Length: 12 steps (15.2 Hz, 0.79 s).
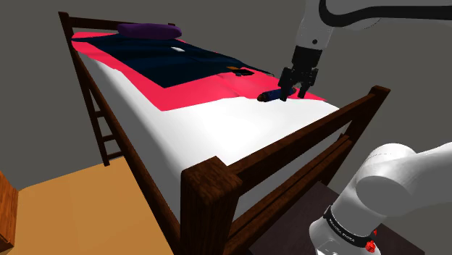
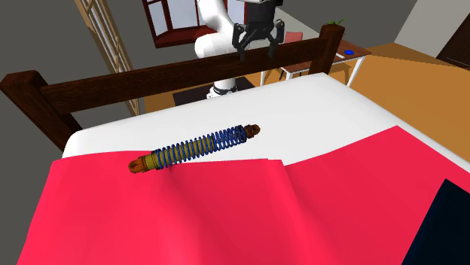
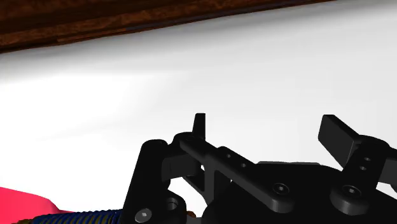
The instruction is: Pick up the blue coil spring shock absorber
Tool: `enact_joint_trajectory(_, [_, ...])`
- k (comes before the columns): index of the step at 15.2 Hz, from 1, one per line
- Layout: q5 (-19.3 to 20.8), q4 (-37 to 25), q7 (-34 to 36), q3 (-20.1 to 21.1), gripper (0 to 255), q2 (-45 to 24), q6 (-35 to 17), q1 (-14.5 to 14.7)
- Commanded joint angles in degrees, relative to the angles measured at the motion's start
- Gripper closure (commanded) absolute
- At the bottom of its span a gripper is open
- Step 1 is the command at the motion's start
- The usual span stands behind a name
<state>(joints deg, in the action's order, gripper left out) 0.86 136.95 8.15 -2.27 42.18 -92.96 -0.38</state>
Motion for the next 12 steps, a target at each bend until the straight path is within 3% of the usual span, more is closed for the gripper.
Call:
enact_joint_trajectory(1, [0.0, 0.0, 0.0, 0.0, 0, 0.0, 0.0, 0.0])
enact_joint_trajectory(12, [0.54, -13.85, 21.27, -0.06, 0, -23.1, -9.13, -8.64])
